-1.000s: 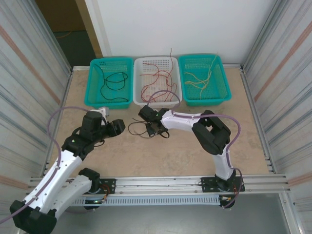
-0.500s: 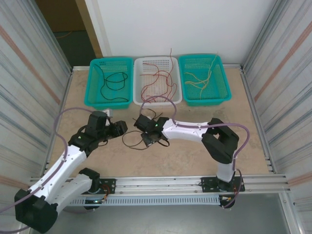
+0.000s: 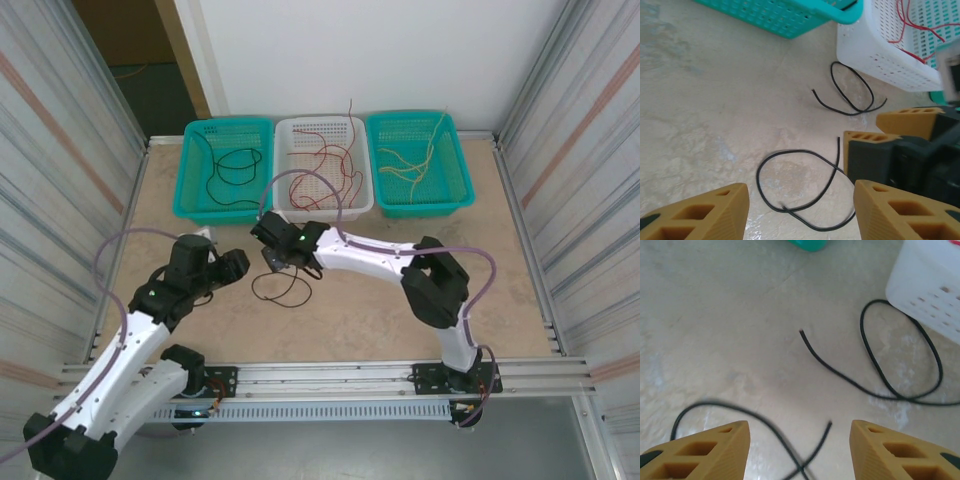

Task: Untangle the cables

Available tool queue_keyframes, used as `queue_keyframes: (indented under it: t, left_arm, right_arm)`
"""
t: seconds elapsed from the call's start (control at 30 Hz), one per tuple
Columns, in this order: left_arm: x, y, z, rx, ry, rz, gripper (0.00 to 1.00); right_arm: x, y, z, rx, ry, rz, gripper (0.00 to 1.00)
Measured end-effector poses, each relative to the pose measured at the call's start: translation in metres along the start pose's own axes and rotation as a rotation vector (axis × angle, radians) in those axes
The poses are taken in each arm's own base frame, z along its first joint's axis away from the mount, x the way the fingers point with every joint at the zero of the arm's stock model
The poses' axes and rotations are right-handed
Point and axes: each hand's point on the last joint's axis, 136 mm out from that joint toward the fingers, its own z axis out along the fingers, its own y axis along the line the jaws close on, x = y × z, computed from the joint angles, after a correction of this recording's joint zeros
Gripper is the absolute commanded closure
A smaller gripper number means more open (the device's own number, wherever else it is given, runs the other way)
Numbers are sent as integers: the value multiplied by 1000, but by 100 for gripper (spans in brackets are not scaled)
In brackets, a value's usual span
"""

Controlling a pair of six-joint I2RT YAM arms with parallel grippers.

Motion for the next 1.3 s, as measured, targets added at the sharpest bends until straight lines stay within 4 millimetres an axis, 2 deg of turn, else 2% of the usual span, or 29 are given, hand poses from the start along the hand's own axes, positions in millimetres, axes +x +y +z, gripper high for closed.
queue_keyframes:
  t: [0.13, 0.3, 0.67, 0.73, 0.8, 0.97, 1.1, 1.2, 1.3]
  left_arm:
    - [4, 9, -1, -24, 10, -20, 44]
    - [10, 14, -1, -38, 26, -33, 44]
    - [8, 16, -1, -44, 19, -42, 45]
    - [8, 16, -1, -43, 19, -42, 45]
    - [8, 16, -1, -42, 18, -42, 45]
    - [9, 14, -1, -34, 23, -42, 46]
    - [7, 9, -1, -6, 20, -42, 45]
    - [2, -1, -4, 45, 2, -40, 44]
    - [-6, -19, -10, 135, -31, -34, 40]
  right_arm:
    - [6, 1, 31, 36, 14, -26, 50]
    - [8, -3, 60, 54, 26, -38, 50]
    - [-16, 1, 91, 56, -6, -62, 56]
    - [-16, 1, 93, 60, -7, -64, 61]
    - [-17, 1, 94, 62, -11, -62, 74]
    - [-17, 2, 94, 74, -14, -75, 95]
    - [-5, 3, 84, 77, 2, -111, 100]
    - [4, 11, 57, 55, 0, -137, 100]
    - [-8, 20, 9, -8, -61, -126, 100]
